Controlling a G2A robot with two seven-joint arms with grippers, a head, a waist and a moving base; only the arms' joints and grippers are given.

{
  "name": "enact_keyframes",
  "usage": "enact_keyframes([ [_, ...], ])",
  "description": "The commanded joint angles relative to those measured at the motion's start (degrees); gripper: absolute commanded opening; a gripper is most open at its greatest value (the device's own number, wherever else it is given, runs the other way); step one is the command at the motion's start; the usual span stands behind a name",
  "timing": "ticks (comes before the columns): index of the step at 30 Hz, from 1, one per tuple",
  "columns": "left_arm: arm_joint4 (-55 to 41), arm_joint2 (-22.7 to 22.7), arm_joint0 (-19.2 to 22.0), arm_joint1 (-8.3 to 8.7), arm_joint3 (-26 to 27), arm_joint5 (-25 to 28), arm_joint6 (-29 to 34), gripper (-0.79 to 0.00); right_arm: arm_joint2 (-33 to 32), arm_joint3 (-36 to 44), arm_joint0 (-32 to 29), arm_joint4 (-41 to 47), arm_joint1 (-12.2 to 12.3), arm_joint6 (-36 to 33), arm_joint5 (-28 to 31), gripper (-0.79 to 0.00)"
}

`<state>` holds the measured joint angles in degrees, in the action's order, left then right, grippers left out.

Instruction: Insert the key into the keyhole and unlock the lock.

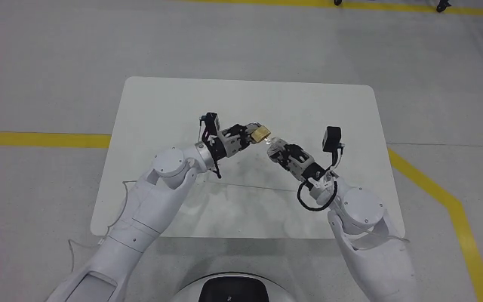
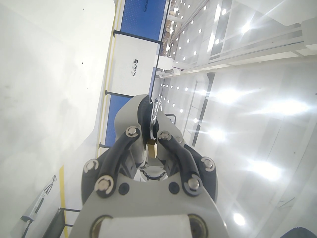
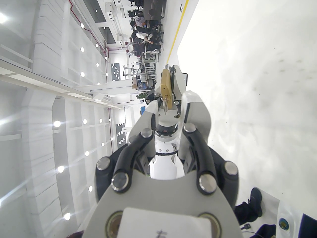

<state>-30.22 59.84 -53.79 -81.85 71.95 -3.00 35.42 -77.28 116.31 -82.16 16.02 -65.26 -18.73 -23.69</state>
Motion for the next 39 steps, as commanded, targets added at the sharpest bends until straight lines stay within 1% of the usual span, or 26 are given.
enact_keyframes([
  [1, 0.05, -0.02, 0.00, 0.00, 0.01, 0.01, 0.00, -0.785, 0.01, 0.00, 0.00, -0.02, 0.00, -0.01, -0.01, 0.000],
  [6, 0.05, -0.02, 0.00, 0.00, 0.01, 0.01, 0.00, -0.785, 0.01, 0.00, 0.00, -0.02, 0.00, -0.01, -0.01, 0.000],
  [7, -0.03, 0.02, -0.42, 0.00, 0.07, -0.19, -0.64, -0.785, -0.07, 0.09, -0.04, 0.28, -0.02, 0.11, 0.30, 0.000],
  [8, -0.50, 0.21, -0.70, -0.01, 0.00, -0.42, -1.16, -0.785, -0.60, 0.49, -0.32, 1.71, -0.12, 0.43, 1.85, 0.000],
  [9, -1.80, 0.46, -0.90, -0.07, -0.35, -0.89, -1.17, -0.785, -1.46, 0.85, -0.76, 2.86, -0.16, 0.64, 3.81, -0.400],
  [10, -4.49, 0.78, -1.08, -0.19, -0.96, -1.96, -0.56, -0.785, -2.41, 1.12, -1.37, 3.37, -0.15, 0.73, 5.67, -0.557],
  [11, -7.38, 1.13, -1.05, -0.32, -1.69, -3.44, 0.21, -0.785, -3.33, 1.35, -2.04, 3.56, -0.11, 0.74, 7.21, -0.785],
  [15, -13.46, 1.44, -0.48, -0.78, -3.77, -6.70, 1.34, -0.785, -5.26, 1.98, -4.27, 3.75, -0.08, 0.73, 13.00, -0.785],
  [19, -17.88, 0.84, 0.47, -1.36, -5.87, -9.64, 2.11, -0.785, -5.10, 2.12, -5.04, 5.33, -0.20, -1.66, 19.06, -0.785],
  [23, -24.69, 0.33, 1.31, -2.09, -8.39, -14.44, 3.66, -0.785, -3.59, -0.34, -3.61, 8.14, -0.58, -3.14, 23.92, -0.785],
  [25, -26.86, 0.11, 1.98, -2.40, -9.58, -16.06, 3.87, -0.785, -2.58, -1.54, -2.67, 8.65, -0.77, -3.37, 25.27, -0.785],
  [29, -29.87, 0.09, 2.94, -2.80, -11.27, -17.30, 4.95, -0.785, -1.02, -3.55, -0.76, 6.55, -0.95, -3.06, 24.22, -0.785],
  [32, -29.93, 0.26, 3.45, -2.82, -11.71, -17.21, 5.43, -0.785, -0.24, -4.60, 0.38, 4.89, -1.08, -1.84, 22.60, -0.785],
  [39, -28.83, 0.72, 3.56, -2.69, -12.01, -15.75, 5.95, -0.785, 1.37, -4.55, 1.81, 1.19, -1.14, -2.59, 19.21, -0.785],
])
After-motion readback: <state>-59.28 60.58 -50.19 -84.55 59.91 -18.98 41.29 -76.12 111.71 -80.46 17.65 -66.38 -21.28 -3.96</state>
